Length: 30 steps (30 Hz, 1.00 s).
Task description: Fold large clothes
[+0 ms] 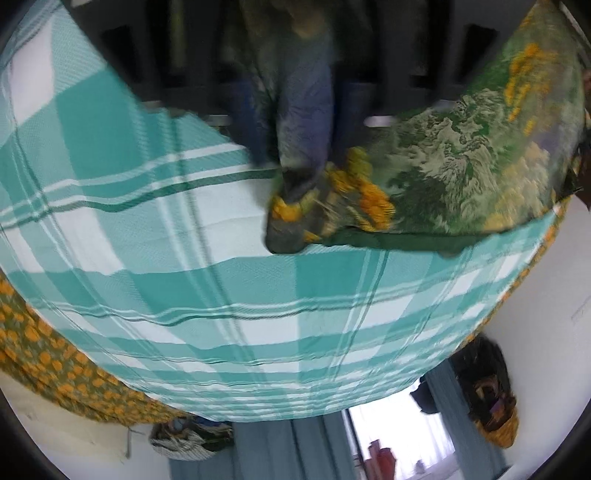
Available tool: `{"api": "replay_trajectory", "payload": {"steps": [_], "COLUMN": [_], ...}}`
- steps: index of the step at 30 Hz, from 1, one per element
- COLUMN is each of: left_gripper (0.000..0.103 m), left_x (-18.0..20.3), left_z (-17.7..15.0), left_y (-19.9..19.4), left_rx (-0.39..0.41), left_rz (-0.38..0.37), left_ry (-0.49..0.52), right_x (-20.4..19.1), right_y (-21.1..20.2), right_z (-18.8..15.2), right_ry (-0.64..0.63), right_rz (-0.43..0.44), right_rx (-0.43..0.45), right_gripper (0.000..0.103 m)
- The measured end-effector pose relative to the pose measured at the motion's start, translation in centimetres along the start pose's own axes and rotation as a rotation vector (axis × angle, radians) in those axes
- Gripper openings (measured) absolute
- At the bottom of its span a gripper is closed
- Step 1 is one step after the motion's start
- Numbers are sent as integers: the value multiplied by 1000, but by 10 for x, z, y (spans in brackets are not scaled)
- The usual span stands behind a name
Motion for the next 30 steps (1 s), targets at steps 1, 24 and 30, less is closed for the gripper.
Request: {"api": "replay_trajectory", "payload": {"steps": [1, 24, 30], "left_gripper": [88, 103, 102], "left_x": [0, 221, 216], "left_z": [0, 39, 35], "left_y": [-13, 95, 98], "left_rx": [11, -116, -93], "left_rz": [-5, -195, -224], "left_ry": [1, 301, 280], "right_x": [4, -12, -11], "right_y": [-13, -43, -40], "right_z": [3, -88, -95], "right_ry": [5, -94, -110], "right_rz": [15, 173, 185], "right_rx": [28, 26, 40], "right_gripper": [82, 82, 82]}}
Point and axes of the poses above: each gripper's, at about its wrist camera, not at the fingertips, and y roughly the way its jaws point, x to its right, z to its top, the point moved 2 cm from there along y, roughly the way its jaws point, and after that the axes turned 15 degrees about y, right-handed, at the moved point
